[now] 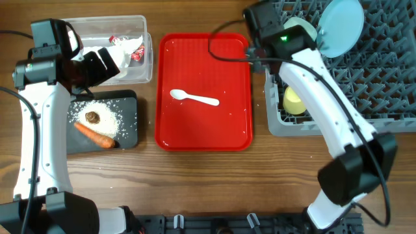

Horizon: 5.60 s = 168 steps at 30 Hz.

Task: Sort waste into correct bins and load items into the dishwasher rack

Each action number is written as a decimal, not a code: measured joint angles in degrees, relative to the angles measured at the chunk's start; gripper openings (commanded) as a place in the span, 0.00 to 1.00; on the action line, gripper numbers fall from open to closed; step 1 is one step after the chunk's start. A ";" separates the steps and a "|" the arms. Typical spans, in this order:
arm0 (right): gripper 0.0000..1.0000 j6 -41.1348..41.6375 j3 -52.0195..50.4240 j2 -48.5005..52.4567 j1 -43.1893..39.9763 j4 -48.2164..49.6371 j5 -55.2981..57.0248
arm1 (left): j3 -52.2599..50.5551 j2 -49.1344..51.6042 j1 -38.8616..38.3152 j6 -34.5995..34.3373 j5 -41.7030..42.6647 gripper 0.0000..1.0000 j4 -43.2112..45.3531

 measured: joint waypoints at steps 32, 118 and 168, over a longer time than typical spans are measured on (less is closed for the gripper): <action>0.22 -20.06 0.13 25.57 11.21 11.04 -34.86 | 0.00 1.70 0.00 -0.02 -1.75 1.00 0.00; 1.00 -0.46 2.49 -43.54 -19.17 -5.25 -26.01 | 0.00 1.77 0.00 0.00 -1.75 1.00 2.80; 1.00 -1.75 -101.07 -104.78 -19.17 56.00 -27.17 | -0.04 1.92 0.00 -0.02 -1.77 1.00 2.80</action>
